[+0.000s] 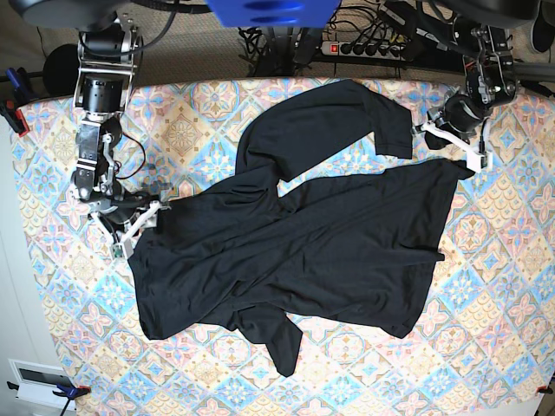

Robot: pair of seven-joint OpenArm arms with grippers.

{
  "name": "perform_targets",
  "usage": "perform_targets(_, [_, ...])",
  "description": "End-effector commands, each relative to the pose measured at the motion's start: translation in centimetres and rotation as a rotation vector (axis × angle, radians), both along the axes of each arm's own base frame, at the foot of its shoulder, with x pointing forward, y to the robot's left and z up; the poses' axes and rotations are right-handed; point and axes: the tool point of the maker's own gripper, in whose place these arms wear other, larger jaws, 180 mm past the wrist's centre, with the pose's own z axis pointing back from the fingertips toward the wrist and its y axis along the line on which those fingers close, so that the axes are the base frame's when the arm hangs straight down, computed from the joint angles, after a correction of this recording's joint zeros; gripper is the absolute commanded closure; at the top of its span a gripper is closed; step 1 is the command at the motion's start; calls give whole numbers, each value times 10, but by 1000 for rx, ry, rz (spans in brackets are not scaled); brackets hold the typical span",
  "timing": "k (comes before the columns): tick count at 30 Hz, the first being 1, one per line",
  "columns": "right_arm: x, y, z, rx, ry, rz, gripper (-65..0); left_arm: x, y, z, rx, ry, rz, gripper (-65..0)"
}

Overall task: Layout the t-shirt on the table in an organized manner, then fold the t-shirt properly
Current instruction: 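Pull the sleeve with the left gripper outward away from the shirt body, then hold the sleeve with the left gripper and shift the right gripper's grip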

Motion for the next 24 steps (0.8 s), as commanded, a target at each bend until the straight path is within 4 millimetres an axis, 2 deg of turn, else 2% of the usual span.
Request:
perform_targets(1, [16, -7, 21, -5, -71, -6, -346, 4, -3, 6, 2, -22, -20, -16])
perform_targets(4, [16, -7, 22, -4, -75, -6, -360, -3, -13, 0, -19, 25, -52, -87])
perform_targets(12, [17, -7, 22, -4, -78, -5, -360, -13, -19, -12, -11, 90, -82, -290])
perform_targets(16, [17, -7, 22, -4, -78, -5, -360, -19, -11, -32, 21, 150, -67, -310])
perform_targets(18, [17, -7, 22, -4, -78, -5, -360, -13, -19, -39, 16, 142, -85, -310])
perform_targets(24, [17, -6, 22, -4, -78, -4, -360, -16, -42, -67, 0, 185, -138, -310])
